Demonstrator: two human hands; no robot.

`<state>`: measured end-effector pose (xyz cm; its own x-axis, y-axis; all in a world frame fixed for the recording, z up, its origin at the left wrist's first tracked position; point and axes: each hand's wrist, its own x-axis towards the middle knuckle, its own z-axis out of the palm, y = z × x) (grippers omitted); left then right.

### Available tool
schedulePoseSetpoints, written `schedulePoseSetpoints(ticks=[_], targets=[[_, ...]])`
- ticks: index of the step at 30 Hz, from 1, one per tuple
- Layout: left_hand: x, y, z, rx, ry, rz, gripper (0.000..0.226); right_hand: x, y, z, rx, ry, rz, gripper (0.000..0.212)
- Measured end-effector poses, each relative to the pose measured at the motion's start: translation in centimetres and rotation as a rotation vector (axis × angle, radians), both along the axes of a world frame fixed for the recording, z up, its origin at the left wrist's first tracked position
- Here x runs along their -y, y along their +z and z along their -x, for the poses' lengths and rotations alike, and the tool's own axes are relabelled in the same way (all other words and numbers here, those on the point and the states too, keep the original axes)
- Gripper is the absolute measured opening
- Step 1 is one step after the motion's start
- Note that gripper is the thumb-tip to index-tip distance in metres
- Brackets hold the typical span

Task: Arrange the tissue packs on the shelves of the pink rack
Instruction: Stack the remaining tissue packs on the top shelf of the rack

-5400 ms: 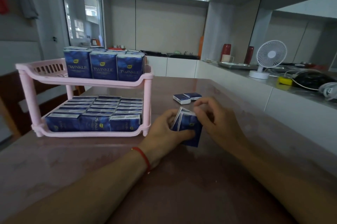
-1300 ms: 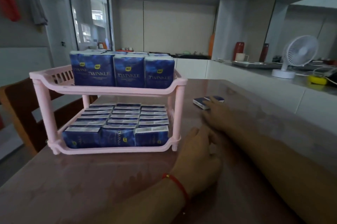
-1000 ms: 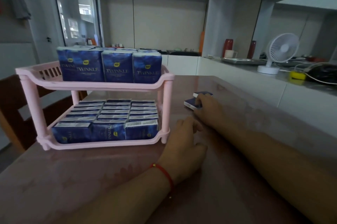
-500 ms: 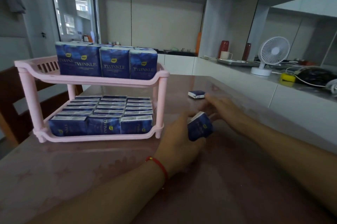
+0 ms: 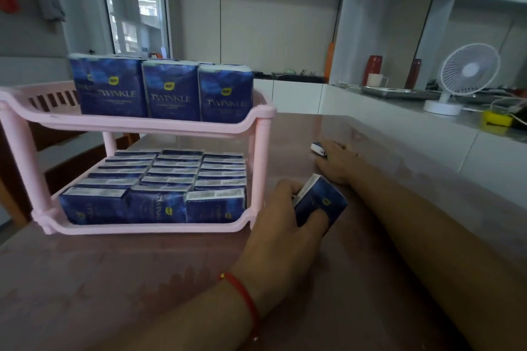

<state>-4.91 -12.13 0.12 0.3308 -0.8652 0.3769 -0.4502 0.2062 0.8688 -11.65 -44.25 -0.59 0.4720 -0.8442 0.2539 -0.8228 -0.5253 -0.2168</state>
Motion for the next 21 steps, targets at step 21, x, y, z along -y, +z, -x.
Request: schedulePoseSetpoints(ticks=[21], targets=[[-0.4, 0.3, 0.3, -0.095, -0.019, 0.016, 0.04, -19.2, 6.9, 8.6, 1.248, 0.322, -0.768, 0.031]])
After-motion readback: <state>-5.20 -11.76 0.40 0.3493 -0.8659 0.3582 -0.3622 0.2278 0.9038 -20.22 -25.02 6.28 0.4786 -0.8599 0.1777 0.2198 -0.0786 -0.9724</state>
